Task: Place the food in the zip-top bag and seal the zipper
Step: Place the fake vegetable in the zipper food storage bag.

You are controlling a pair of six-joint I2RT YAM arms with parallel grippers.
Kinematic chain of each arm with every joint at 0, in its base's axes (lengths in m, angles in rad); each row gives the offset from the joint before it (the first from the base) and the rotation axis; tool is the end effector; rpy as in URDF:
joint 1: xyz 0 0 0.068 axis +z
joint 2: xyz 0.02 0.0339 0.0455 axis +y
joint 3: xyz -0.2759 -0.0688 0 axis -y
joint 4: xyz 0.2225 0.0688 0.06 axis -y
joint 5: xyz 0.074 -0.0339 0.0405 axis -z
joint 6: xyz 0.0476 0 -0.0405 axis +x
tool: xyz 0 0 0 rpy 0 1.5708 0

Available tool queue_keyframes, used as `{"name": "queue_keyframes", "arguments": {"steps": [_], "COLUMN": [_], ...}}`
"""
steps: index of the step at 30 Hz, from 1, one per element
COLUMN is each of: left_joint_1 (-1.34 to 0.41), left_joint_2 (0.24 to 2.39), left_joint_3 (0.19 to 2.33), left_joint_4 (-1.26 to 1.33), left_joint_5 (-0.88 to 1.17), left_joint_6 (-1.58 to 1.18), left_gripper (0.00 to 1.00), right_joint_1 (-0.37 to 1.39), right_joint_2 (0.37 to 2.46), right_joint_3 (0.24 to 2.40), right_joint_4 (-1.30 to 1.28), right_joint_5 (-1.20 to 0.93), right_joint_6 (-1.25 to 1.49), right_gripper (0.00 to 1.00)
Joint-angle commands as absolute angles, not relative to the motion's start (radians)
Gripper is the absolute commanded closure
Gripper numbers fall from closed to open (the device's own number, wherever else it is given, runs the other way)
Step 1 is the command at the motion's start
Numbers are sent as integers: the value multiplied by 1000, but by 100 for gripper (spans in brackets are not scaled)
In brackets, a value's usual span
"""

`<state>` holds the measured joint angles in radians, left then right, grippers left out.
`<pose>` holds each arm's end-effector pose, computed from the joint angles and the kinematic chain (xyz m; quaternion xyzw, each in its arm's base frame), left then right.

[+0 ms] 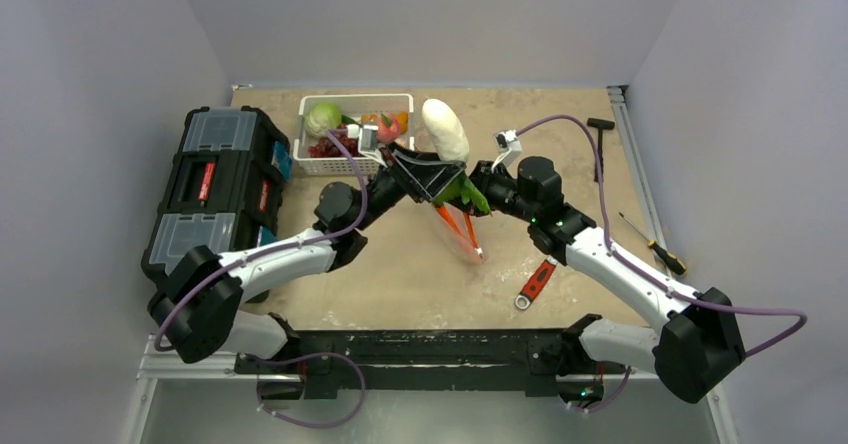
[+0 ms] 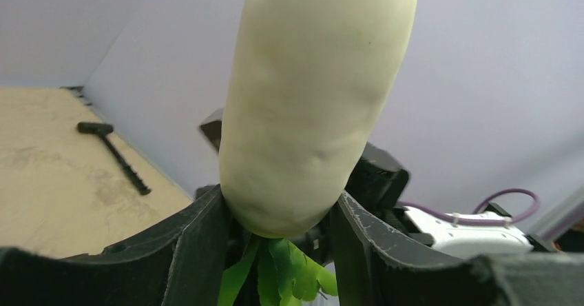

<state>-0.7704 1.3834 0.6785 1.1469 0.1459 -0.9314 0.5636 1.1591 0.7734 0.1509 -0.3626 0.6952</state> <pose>0.2007 -0.2044 0.3379 0.0185 0.5367 -0.6593 0.5263 0.2053 0.1497 0.3107 -0.0607 0.7779 0.4731 0.4092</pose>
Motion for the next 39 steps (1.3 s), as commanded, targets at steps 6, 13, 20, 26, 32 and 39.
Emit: {"name": "queue_keyframes", "arguments": {"steps": [6, 13, 20, 26, 32, 39], "left_joint_1": [-759, -732, -700, -702, -704, -719], "left_joint_2": [1290, 1372, 1516, 1482, 1399, 1282], "left_joint_3": [820, 722, 667, 588, 514, 557], "left_joint_4": [1118, 1295, 1424, 1372, 1237, 841], "left_joint_5": [404, 420, 456, 405, 342, 237], "left_joint_6": [-871, -925, -969, -935, -937, -1077], "left_gripper": [100, 100, 100, 100, 100, 100], "right_joint_1": [550, 522, 510, 506, 505, 505], "right_joint_2": [1132, 1114, 1116, 1114, 1082, 1080], "right_joint_3": [825, 809, 803, 795, 787, 770], "right_joint_4": [177, 236, 277, 294, 292, 337], "right_joint_5": [-460, -527, -538, -532, -470, -410], "right_joint_6": [716, 807, 845, 857, 848, 861], "right_gripper": [100, 100, 100, 100, 100, 100]}}
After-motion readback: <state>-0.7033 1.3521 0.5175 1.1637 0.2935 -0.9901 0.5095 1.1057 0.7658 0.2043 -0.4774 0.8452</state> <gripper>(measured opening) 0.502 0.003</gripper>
